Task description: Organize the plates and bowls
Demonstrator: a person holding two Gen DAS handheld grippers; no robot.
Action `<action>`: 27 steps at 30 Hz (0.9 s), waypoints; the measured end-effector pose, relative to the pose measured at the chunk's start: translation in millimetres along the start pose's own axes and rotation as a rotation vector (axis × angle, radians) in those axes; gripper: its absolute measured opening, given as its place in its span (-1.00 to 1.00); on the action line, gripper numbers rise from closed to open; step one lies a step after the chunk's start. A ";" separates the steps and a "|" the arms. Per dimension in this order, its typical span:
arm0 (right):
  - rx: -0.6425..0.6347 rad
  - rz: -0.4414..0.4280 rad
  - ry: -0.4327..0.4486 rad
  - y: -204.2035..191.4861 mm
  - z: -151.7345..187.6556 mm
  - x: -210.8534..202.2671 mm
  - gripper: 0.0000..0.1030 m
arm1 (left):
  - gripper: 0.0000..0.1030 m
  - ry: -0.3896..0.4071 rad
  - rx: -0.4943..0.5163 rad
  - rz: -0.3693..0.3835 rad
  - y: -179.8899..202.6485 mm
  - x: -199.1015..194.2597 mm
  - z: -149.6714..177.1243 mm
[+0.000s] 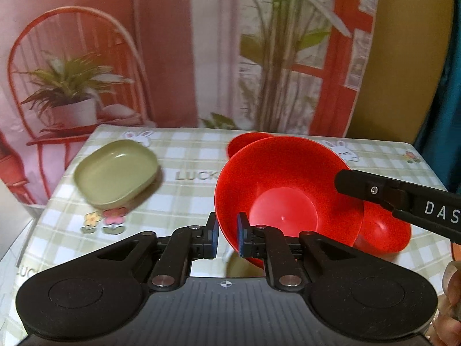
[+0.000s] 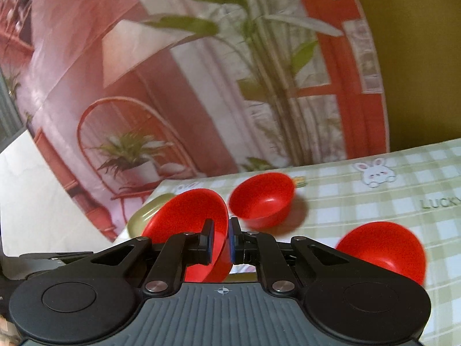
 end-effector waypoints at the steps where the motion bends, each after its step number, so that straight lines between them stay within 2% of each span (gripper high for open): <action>1: 0.009 0.005 0.004 5.1 -0.6 -1.9 -0.80 | -0.72 -0.001 0.005 0.004 5.7 1.0 -0.4; 15: 0.114 0.072 0.061 74.8 0.0 -30.9 -0.77 | -0.70 -0.023 0.091 0.049 76.5 19.9 0.1; 27: 0.171 0.106 0.076 114.8 3.1 -41.5 -0.77 | -0.70 -0.051 0.125 0.088 105.8 31.0 1.2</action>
Point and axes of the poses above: each gripper's, at about its wrist camera, not at the fingertips, and x roughly the way its jaws point, y to its right, z to its underside, the point moved 4 cm from there along x, roughly the way its jaws point, and after that the axes turned 10 degrees about -x, right-handed, at the moved point
